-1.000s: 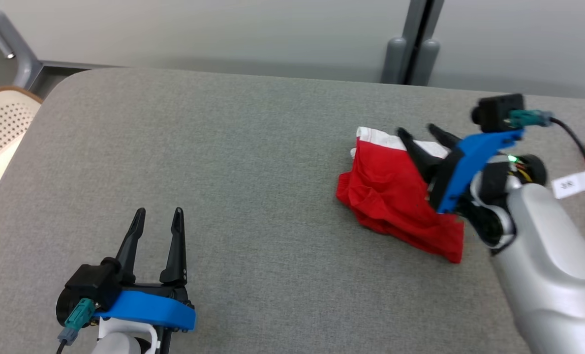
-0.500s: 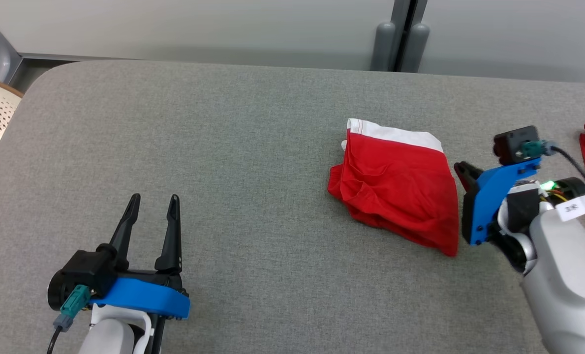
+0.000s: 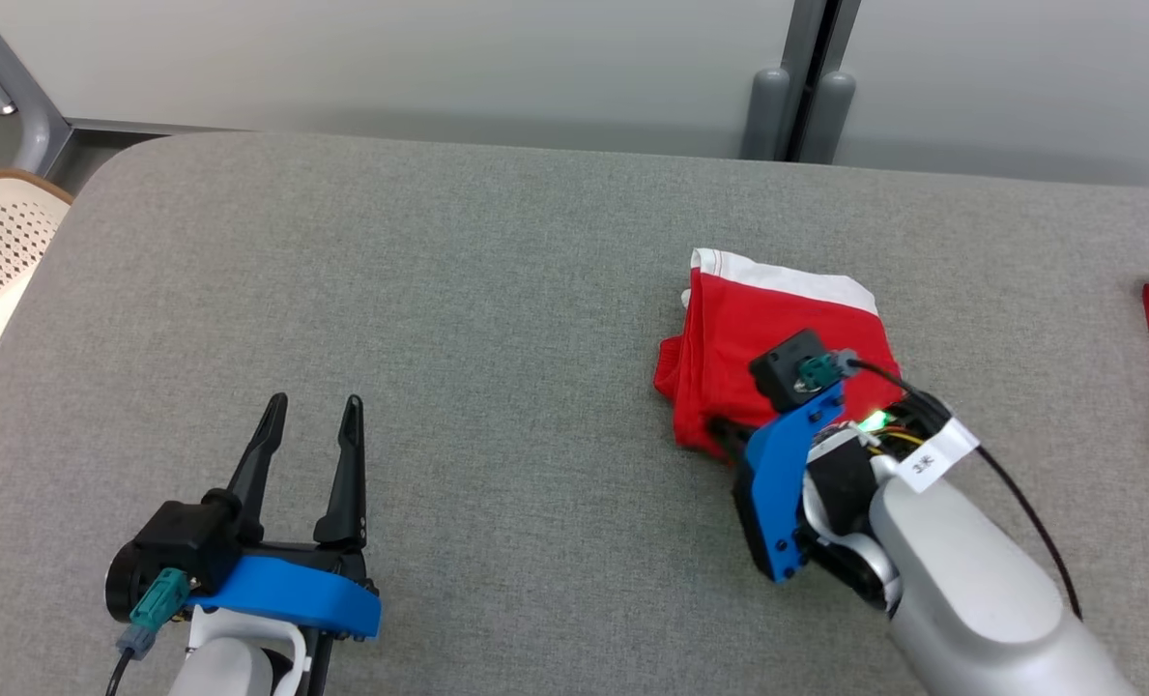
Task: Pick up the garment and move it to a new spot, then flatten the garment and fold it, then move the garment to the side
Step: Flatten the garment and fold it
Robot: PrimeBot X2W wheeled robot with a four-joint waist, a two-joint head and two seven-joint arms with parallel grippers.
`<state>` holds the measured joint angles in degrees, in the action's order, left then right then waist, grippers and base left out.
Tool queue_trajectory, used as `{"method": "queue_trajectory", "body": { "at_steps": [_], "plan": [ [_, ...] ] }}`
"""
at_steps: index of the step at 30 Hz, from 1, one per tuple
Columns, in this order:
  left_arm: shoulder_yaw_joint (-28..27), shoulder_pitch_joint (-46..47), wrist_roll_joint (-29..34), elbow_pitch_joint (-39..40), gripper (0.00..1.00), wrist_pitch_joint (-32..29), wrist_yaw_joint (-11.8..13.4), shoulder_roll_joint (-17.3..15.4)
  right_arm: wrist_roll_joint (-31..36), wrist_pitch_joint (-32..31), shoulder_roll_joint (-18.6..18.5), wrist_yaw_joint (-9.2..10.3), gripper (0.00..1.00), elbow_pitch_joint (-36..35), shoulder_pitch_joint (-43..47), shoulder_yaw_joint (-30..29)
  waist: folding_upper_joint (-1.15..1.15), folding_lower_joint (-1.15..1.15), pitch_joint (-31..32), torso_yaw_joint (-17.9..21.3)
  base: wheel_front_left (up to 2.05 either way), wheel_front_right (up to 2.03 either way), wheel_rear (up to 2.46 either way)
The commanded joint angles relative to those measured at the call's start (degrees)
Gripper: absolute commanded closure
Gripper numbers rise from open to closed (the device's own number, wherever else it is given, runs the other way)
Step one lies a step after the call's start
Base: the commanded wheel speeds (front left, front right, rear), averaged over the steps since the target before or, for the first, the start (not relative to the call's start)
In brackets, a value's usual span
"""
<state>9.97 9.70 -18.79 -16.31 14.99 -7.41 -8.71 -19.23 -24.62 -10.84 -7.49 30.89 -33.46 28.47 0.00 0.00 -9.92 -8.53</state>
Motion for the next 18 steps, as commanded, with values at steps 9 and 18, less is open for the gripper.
{"method": "queue_trajectory", "body": {
  "at_steps": [9,18],
  "plan": [
    [-1.31,-2.47,-0.55,-0.34,0.0,0.23,-0.04,0.03,-14.18,2.43,2.84,-0.02,1.0,-12.13,6.47,9.93,0.0,0.0,2.59,1.1,0.0,0.0,0.0],
    [-3.97,-5.27,-0.83,0.07,0.0,0.23,1.12,0.25,-10.12,19.3,2.77,-0.02,0.0,-20.15,16.57,-3.68,0.0,0.0,5.68,3.92,0.0,0.0,0.0]
  ]
}}
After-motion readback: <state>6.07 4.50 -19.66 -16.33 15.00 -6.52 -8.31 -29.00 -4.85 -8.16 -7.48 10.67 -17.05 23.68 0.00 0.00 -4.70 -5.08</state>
